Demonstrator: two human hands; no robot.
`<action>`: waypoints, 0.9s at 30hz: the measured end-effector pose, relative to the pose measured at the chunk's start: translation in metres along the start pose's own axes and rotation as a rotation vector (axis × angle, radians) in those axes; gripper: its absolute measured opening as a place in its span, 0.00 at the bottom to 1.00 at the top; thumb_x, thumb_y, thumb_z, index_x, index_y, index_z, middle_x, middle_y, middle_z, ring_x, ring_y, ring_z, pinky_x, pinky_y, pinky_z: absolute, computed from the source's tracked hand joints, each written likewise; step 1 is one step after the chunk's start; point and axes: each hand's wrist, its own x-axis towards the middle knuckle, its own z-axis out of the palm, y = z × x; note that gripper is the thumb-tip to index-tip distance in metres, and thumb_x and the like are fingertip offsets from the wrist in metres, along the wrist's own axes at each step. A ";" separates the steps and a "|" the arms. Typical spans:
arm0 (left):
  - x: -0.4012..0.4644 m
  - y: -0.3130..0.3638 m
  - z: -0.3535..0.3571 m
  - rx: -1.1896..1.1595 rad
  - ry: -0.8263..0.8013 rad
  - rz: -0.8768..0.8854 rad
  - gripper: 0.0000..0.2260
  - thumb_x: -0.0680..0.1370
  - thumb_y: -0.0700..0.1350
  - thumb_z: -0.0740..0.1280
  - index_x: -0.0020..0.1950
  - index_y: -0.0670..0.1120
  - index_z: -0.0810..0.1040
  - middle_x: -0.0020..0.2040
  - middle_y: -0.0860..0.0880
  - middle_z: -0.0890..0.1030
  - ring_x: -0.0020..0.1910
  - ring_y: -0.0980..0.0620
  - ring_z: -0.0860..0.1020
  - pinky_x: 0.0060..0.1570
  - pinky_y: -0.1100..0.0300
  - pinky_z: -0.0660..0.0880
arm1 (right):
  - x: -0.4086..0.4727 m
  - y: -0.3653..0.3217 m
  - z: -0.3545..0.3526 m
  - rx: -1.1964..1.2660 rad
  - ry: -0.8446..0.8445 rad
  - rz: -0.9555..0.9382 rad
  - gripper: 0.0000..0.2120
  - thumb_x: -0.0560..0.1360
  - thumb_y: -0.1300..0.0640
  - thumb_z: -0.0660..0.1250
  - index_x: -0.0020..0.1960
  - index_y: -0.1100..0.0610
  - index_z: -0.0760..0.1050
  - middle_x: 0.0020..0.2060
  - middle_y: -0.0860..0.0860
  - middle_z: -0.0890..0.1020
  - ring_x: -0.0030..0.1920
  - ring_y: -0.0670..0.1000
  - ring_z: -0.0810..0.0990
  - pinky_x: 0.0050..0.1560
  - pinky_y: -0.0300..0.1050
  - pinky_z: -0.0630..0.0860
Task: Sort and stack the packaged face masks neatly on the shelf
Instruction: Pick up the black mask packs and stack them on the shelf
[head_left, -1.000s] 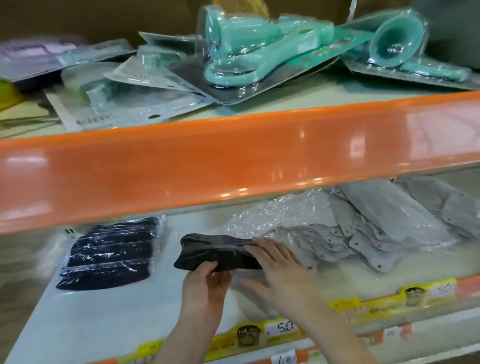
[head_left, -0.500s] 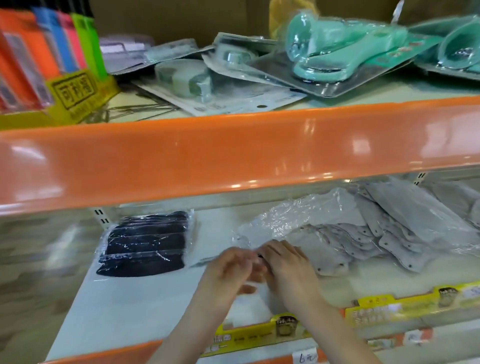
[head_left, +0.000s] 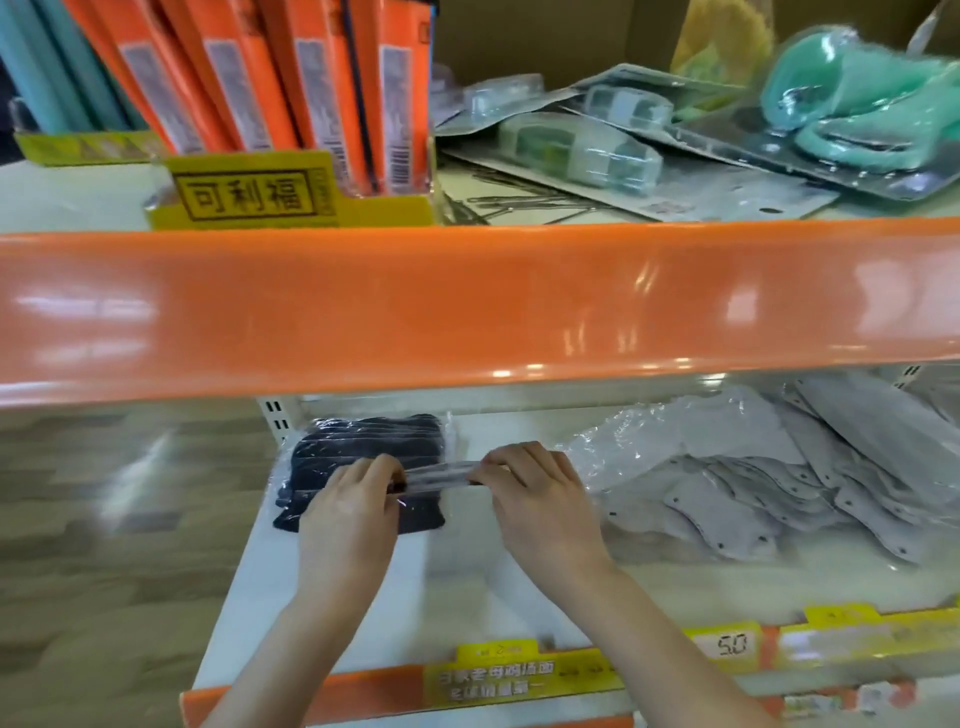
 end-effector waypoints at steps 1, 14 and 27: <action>0.003 -0.009 -0.001 0.014 0.034 0.021 0.14 0.62 0.30 0.75 0.42 0.44 0.78 0.38 0.49 0.80 0.37 0.42 0.78 0.28 0.59 0.66 | 0.004 -0.006 0.006 0.006 -0.017 -0.010 0.20 0.63 0.66 0.56 0.46 0.53 0.81 0.44 0.48 0.79 0.45 0.53 0.76 0.46 0.43 0.68; -0.004 -0.113 0.029 0.093 0.031 0.131 0.19 0.56 0.28 0.75 0.41 0.43 0.76 0.40 0.47 0.78 0.40 0.40 0.76 0.32 0.56 0.67 | -0.008 -0.058 0.082 0.088 -0.508 0.252 0.29 0.54 0.54 0.80 0.54 0.50 0.78 0.50 0.47 0.78 0.51 0.50 0.79 0.45 0.45 0.77; -0.012 -0.116 0.031 0.066 -0.113 0.085 0.16 0.61 0.38 0.79 0.44 0.50 0.80 0.46 0.52 0.80 0.44 0.46 0.79 0.35 0.57 0.73 | -0.002 -0.057 0.091 -0.064 -0.478 0.349 0.21 0.54 0.64 0.76 0.45 0.52 0.79 0.44 0.48 0.78 0.44 0.53 0.79 0.41 0.45 0.75</action>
